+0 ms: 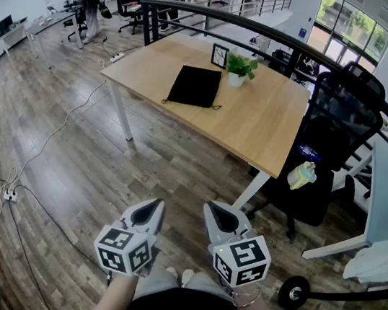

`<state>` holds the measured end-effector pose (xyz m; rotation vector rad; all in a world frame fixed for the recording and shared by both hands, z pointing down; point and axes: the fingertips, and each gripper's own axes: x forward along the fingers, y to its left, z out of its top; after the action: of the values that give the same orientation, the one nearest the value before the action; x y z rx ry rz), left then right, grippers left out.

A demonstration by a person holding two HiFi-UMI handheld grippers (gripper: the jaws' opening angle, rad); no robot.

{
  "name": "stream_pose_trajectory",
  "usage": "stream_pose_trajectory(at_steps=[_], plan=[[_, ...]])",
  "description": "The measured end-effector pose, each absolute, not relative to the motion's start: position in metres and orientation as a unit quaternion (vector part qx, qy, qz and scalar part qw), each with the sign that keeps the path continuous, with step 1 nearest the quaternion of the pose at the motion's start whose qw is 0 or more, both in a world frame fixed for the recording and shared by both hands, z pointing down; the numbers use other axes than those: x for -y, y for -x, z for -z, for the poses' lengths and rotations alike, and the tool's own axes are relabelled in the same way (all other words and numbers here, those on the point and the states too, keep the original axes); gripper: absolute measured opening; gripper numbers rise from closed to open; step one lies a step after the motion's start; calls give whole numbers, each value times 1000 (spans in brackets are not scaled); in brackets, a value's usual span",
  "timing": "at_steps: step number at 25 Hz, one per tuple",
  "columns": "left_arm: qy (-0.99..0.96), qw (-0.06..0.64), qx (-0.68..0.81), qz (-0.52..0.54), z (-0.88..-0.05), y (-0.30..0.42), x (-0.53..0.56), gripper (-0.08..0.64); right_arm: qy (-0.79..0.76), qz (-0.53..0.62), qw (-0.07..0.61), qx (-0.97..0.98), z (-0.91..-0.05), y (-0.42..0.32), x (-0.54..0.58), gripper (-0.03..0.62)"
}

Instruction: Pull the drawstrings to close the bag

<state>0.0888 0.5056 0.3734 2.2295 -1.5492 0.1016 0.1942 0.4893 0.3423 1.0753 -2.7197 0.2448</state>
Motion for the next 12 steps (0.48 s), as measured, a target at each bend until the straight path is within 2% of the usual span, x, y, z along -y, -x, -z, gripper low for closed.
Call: stream_pose_trajectory(at_steps=[6,12], plan=[[-800,200,561,-72,-388,-81,-509,18,-367,-82,119,919,-351,-192,-489,-3],[-805,210,551,-64,-388,-79,-508,18,-381,-90,117,913,-355,-199,-490,-3]])
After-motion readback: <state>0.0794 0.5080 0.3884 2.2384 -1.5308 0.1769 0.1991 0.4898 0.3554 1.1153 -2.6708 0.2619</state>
